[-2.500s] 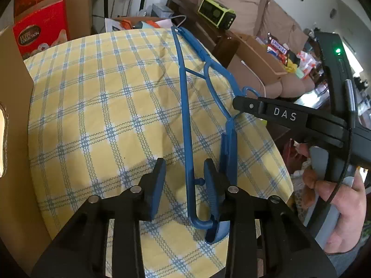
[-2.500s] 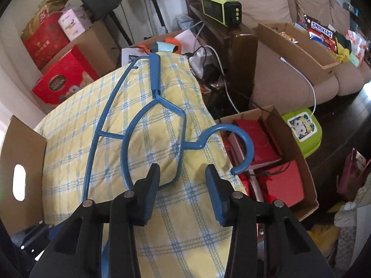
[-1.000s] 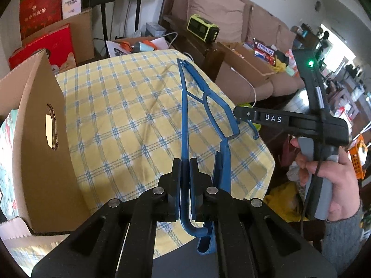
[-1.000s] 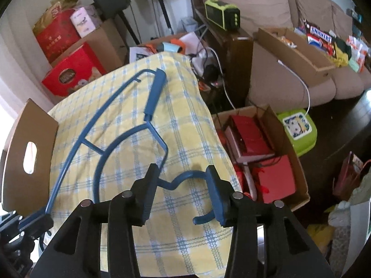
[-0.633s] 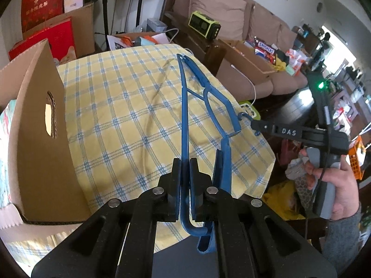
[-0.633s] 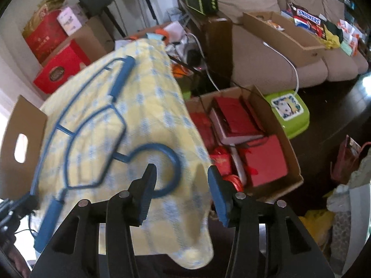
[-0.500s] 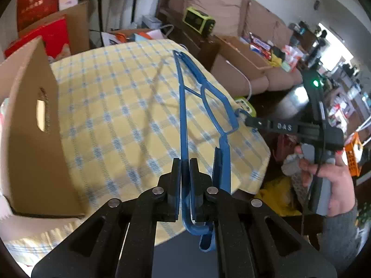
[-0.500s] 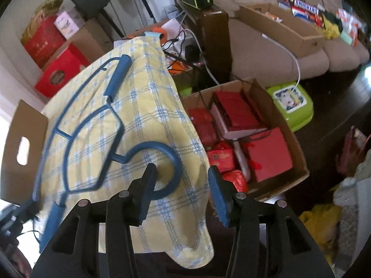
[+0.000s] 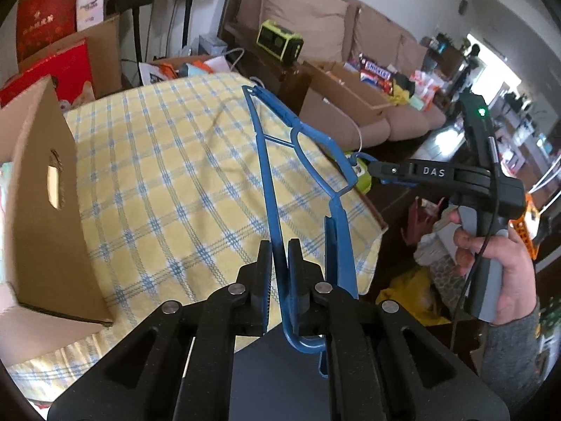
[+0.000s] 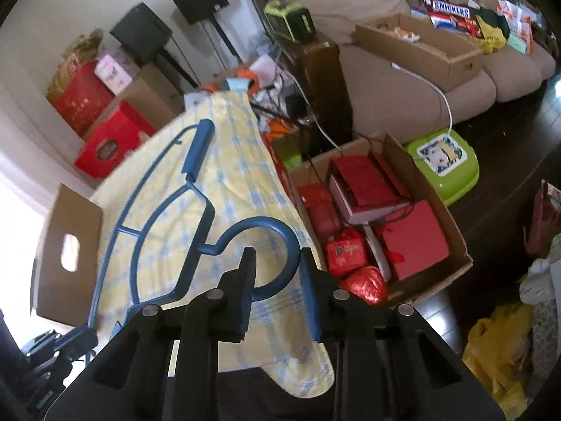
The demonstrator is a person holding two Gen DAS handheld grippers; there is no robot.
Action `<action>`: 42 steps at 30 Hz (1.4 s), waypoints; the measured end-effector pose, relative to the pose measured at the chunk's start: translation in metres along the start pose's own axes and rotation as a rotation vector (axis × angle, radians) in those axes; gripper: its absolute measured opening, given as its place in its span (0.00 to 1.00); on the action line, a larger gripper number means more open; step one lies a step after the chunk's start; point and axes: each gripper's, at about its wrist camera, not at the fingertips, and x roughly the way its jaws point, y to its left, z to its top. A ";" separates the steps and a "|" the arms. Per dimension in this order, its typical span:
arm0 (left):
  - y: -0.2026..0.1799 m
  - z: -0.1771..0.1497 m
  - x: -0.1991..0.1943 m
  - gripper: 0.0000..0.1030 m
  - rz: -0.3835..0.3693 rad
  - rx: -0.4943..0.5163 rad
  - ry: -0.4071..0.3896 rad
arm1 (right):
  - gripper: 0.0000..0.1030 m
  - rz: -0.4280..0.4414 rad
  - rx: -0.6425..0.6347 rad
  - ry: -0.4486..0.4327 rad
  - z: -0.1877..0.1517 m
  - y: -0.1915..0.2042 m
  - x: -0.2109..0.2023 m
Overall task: Organize objects
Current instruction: 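Lift the blue hanger with the left gripper and carry it over the box, then lower the hanger into the box with the left gripper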
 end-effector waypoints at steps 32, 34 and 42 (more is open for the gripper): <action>0.189 -0.037 -0.225 0.07 0.250 -0.163 -0.197 | 0.24 0.401 -0.437 0.001 -0.009 0.302 -0.027; 0.200 -0.044 -0.226 0.07 0.281 -0.173 -0.186 | 0.24 0.407 -0.452 0.013 -0.015 0.314 -0.023; 0.255 -0.059 -0.219 0.08 0.321 -0.244 -0.110 | 0.24 0.429 -0.513 0.063 -0.043 0.349 -0.008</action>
